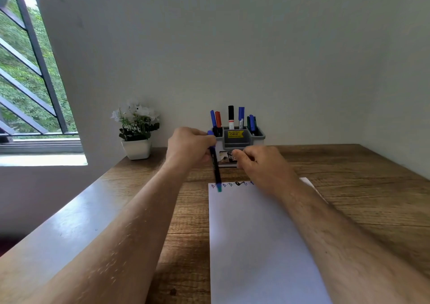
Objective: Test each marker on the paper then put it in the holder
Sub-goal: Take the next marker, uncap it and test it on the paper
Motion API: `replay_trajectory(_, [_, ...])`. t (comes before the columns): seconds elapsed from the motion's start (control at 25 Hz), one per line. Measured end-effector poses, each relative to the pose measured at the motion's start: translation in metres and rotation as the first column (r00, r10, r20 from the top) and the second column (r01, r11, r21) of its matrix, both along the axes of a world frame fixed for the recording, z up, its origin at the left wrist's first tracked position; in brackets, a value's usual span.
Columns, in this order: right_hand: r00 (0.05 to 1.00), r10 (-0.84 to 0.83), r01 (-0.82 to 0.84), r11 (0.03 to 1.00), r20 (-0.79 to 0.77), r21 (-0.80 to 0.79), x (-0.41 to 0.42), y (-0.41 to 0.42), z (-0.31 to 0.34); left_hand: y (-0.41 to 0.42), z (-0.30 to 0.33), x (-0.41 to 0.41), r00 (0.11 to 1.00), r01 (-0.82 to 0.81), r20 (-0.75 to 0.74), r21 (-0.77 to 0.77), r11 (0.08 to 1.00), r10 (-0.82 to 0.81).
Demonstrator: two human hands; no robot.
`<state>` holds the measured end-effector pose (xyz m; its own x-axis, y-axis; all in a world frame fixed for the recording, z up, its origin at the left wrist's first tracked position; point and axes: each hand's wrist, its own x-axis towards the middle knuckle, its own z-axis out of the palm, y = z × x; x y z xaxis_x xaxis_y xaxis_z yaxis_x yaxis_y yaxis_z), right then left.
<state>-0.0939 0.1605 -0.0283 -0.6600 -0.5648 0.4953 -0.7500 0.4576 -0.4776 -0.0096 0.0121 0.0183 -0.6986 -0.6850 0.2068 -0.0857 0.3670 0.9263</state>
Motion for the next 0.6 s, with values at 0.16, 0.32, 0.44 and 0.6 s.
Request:
replay_trajectory(0.16, [0.989,0.116,-0.106,0.988,0.088,-0.109,0.004,-0.003,0.003,0.01,-0.004,-0.004,0.955,0.237,-0.224,0.171,0.956,-0.197])
replay_trajectory(0.32, [0.985,0.144,-0.125,0.976,0.097,-0.181,0.004,-0.002,0.002,0.022,-0.004,-0.003,0.904,0.371,-0.319,0.247,0.895,-0.286])
replay_trajectory(0.44, [0.985,0.15,-0.129,0.967,0.081,-0.221,0.004,0.0,0.004,0.021,-0.002,-0.004,0.882,0.411,-0.375,0.317,0.855,-0.285])
replay_trajectory(0.6, [0.987,0.135,-0.114,0.969,0.082,-0.221,0.007,-0.001,0.004,0.021,-0.003,-0.005,0.879,0.407,-0.395,0.326,0.853,-0.268])
